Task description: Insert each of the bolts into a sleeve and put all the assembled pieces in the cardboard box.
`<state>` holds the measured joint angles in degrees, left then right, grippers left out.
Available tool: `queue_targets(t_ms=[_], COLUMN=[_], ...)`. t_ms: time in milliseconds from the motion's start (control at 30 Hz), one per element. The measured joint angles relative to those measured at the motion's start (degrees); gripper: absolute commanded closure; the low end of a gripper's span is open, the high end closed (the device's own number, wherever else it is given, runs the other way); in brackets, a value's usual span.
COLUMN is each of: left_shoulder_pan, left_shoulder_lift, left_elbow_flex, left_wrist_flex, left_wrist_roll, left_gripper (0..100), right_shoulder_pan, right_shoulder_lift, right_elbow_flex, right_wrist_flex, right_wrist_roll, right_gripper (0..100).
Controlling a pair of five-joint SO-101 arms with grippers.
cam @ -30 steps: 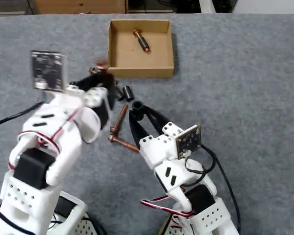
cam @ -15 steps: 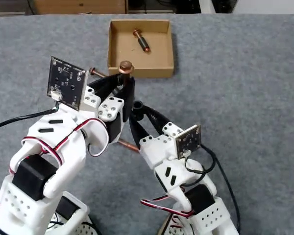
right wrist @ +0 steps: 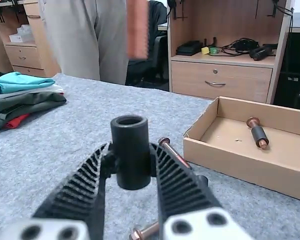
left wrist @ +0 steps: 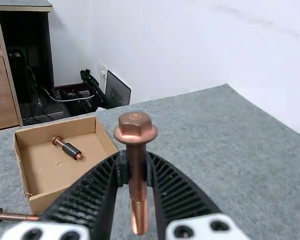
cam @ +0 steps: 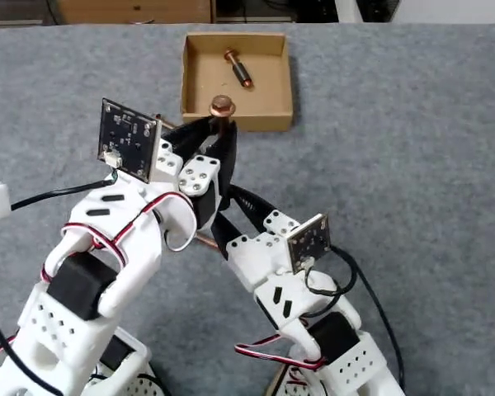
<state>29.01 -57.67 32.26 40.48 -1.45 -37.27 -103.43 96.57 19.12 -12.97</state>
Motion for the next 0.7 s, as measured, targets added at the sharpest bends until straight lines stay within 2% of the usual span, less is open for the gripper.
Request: queue_targets(t_ms=[300,533,700], left_shoulder_pan=[0.0,0.0,0.0], left_shoulder_lift=[0.0,-0.7,-4.7], left_elbow_flex=[0.3,0.4,5.2], left_wrist_flex=[-0.6,2.6,3.0], left_wrist_roll=[0.0,0.0,0.0], left_gripper=[98,98,98], right_shoulder_pan=[0.0,0.1,1.1], right_shoulder_lift=[0.0,0.0,0.0], right_elbow_flex=[0.0,0.0,0.0], right_wrist_flex=[0.0,0.0,0.0], right_wrist_roll=[-2.6,-2.6,-2.6], right_gripper=[99.7,99.7,99.7])
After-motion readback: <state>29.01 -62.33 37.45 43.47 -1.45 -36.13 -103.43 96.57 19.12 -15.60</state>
